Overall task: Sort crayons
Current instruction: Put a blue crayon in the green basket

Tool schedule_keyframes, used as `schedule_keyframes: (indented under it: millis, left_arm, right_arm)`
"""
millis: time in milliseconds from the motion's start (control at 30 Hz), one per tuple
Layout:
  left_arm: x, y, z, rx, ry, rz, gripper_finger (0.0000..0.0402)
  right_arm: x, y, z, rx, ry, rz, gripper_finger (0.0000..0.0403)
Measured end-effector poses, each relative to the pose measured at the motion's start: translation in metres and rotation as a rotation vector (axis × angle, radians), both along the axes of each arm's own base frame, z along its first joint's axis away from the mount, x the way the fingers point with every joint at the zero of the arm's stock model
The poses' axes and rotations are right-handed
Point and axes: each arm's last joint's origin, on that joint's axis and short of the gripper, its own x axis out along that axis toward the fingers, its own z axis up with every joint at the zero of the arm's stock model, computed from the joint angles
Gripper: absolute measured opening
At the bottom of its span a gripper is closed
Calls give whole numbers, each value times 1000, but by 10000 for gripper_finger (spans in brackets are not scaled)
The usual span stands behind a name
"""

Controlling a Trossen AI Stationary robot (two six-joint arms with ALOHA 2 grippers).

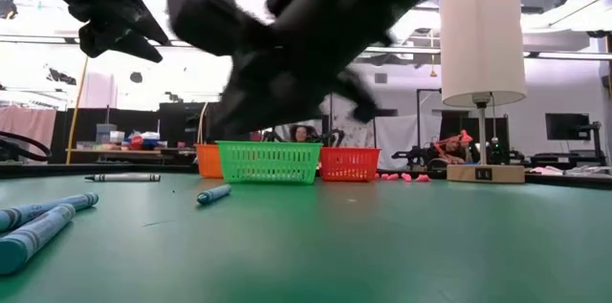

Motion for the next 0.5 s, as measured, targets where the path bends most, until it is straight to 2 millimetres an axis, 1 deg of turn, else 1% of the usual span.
schedule_keyframes:
  millis: [100, 167, 367, 500]
  left_arm:
    - [0, 0, 0, 1, -1, 2, 197]
    - [0, 0, 0, 1, 0, 2, 197]
    - [0, 0, 0, -3, 1, -4, 197]
    - [0, 0, 0, -4, 1, -3, 197]
  right_arm:
    - [6, -10, -4, -18, 29, 15, 102]
    - [9, -14, -8, -17, 30, 4, 102]
    - [10, -14, -11, -11, 23, -1, 103]
    - [12, -14, -11, -9, 29, 33, 103]
